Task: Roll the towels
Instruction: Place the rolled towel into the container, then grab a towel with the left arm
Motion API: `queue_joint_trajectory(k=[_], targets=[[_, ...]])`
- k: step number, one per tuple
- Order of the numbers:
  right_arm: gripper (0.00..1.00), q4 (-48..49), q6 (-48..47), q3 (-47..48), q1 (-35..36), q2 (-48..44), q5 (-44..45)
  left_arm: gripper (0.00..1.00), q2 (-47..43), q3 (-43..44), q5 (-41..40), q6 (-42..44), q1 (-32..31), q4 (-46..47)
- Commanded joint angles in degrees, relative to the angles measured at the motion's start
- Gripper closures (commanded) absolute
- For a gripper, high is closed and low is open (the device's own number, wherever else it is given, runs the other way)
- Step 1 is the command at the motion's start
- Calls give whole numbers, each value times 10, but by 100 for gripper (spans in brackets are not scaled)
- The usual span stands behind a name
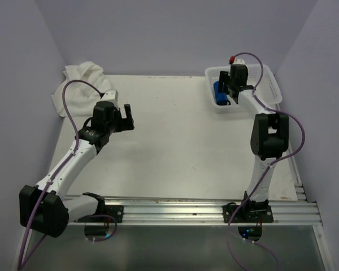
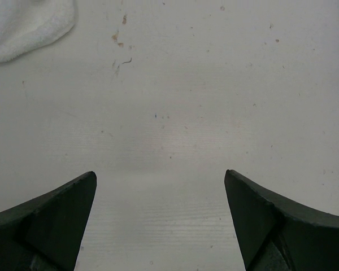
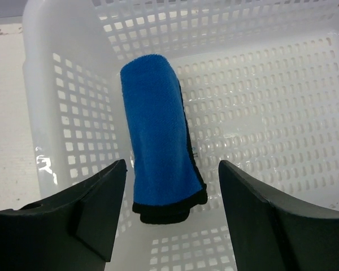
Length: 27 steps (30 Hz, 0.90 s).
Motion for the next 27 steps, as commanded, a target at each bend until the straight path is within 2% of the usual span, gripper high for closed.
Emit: queue_joint_trajectory(k=[1,7,13,18,19,22,25,27], targets=[[30,62,11,-36,19,-63,-3,1,-20,1,-19,13,6,22],[23,159,1,-114,54,-123,32,1,-42,3,-31,12,5,28],[21,188,0,-149,86,-158,50,0,-10,58,-30,14,5,2],[20,194,1,-160,131,-209,56,0,62,140,-86,26,6,-24],[20,192,4,-162,137,-216,57,1,72,162,-128,25,6,-26],[20,184,26,-172,160,-248,44,0,130,222,-104,14,29,-32],[20,164,55,-189,184,-284,10,0,213,301,-60,0,99,-43],[21,160,73,-213,203,-313,-7,0,285,347,-67,-1,120,-53]])
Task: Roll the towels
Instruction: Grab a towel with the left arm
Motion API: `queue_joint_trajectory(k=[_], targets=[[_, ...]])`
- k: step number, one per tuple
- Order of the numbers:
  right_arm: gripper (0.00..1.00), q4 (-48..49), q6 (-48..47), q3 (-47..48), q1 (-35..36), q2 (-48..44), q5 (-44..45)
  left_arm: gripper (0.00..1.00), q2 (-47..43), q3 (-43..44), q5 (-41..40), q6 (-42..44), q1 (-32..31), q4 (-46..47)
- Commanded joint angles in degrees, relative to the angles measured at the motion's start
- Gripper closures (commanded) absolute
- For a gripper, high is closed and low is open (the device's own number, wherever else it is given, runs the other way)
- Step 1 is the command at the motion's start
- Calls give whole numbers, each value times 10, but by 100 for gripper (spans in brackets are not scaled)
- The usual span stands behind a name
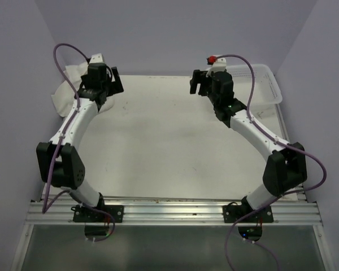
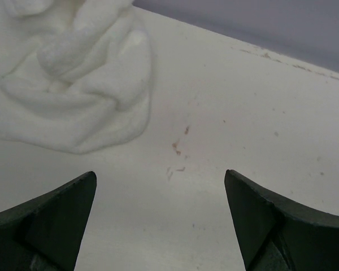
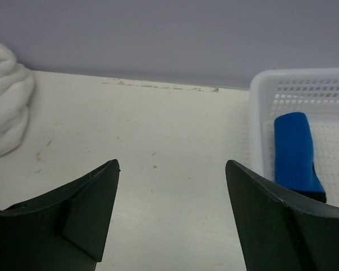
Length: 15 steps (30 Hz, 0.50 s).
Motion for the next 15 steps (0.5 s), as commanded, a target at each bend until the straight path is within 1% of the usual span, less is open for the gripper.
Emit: queue_joint_trajectory(k=[1,2,3,4,5,7,8,9,10,11,12,14,15], targets=[[21,6,44,-33,27,-62,-41,1,92,115,-3,-3,63,-30],[21,8,45,-51,43,-70,-56,0,141,141,-4,-4,73,-37],[21,4,46,-58,52,-78,-59,1,169,169,-4,-9,82,-60],[21,4,46,-64,60,-90,-68,0,193,224,6,-13,101,-69],[22,2,51,-77,72,-96,-85,0,237,247,8,-14,112,-75],[23,-5,61,-89,83,-111,-99,0,279,307,11,-13,127,-86],[23,-5,68,-104,90,-115,-111,1,320,325,8,-13,132,-89],[24,-7,74,-111,94,-119,-119,1,340,341,9,-17,136,-101],[25,-7,81,-119,97,-128,-135,7,359,364,24,-17,146,-104],[25,-8,82,-131,100,-132,-143,9,385,367,25,-18,151,-106],[25,-13,80,-137,102,-136,-153,12,393,359,24,-18,155,-97],[26,-26,69,-143,106,-143,-156,16,399,336,12,-17,161,-76],[26,-39,66,-144,105,-144,-157,23,399,322,14,-12,162,-48]])
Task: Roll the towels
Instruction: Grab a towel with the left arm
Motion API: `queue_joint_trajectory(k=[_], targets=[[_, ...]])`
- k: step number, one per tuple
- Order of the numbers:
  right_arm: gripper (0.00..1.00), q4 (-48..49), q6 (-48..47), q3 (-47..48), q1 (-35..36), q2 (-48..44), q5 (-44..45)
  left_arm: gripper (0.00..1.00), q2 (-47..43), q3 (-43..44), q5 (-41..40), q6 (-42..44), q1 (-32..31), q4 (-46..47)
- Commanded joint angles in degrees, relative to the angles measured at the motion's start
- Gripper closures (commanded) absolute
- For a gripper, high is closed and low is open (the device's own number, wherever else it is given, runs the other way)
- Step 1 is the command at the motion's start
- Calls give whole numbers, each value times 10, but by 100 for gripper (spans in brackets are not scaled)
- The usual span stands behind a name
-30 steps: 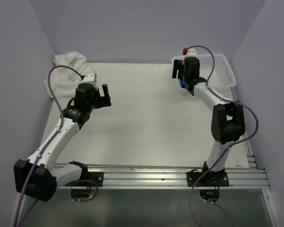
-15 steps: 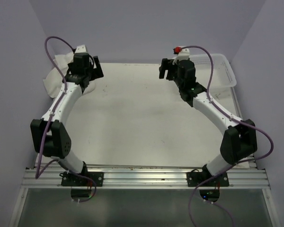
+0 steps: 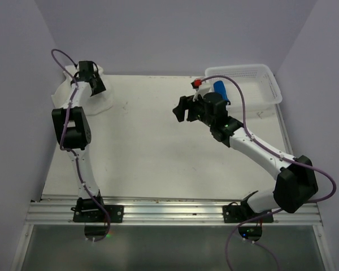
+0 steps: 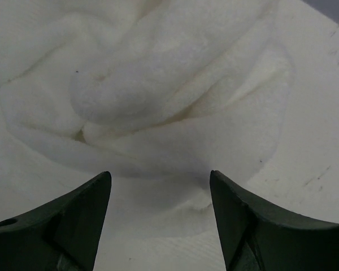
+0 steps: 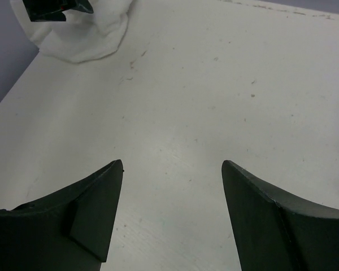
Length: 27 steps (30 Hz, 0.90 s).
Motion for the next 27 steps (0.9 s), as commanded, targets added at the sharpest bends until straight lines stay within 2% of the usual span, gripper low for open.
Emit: queue_joint_trajectory(k=[1,5,6,8,9,11,14,18,22,27], targets=[[26,-23,-1,-5,3,-30,-32,27,2,-35,10,5,6,35],[27,-26,1,-20,3,-30,-33,30,25,-65,23,1,7,51],[27,-27,2,-21,3,-28,-33,43,31,-71,26,1,6,51],[29,-30,7,-20,3,-26,-35,60,44,-78,28,1,7,50],[30,-37,9,-17,3,-24,-35,83,45,-82,30,0,7,53],[34,-52,12,-10,5,-24,-34,100,37,-96,35,-2,6,55],[37,-70,17,2,10,-33,-35,100,-8,-144,58,-7,6,80],[42,-105,18,22,24,-52,-20,100,-111,-267,84,-14,-8,131],[46,-154,18,36,38,-83,-3,100,-237,-374,62,-14,-77,159],[52,-203,31,18,45,-164,18,100,-316,-457,84,-23,-96,164]])
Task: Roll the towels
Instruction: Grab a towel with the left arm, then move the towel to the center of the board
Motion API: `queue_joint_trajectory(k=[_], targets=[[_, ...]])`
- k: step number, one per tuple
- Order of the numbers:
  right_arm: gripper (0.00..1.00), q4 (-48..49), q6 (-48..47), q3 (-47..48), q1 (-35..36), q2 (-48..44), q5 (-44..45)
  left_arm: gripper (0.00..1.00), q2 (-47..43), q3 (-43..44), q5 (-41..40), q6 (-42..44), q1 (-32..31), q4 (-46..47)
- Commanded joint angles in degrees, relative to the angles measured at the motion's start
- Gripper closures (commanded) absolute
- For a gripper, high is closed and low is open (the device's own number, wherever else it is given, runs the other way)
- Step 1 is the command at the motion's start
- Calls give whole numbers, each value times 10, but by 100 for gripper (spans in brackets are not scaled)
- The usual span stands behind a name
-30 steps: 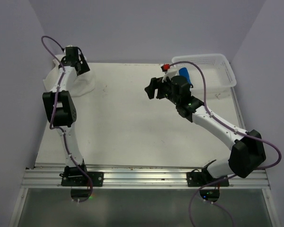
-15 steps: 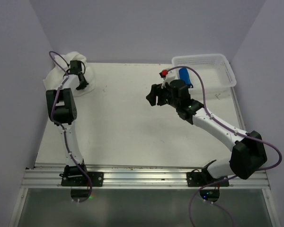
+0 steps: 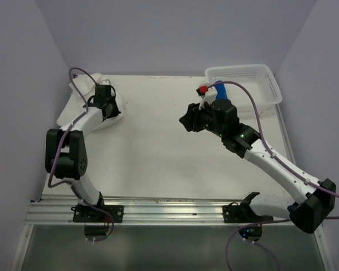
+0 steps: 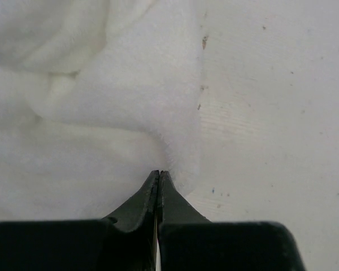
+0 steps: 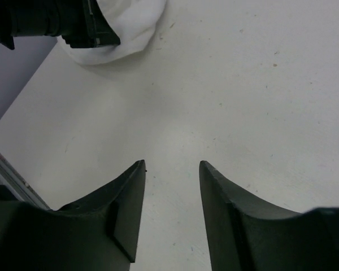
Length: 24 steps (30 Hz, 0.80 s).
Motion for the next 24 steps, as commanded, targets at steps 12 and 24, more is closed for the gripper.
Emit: queue_joint_trajectory(k=[12,24], targets=[[54,-88,34,-16,1,-105,24,100,-229,-73,-1,-31,-221,4],[52,-93,53,-37,2,-121,75,75,-278,-99,97,21,-357,79]])
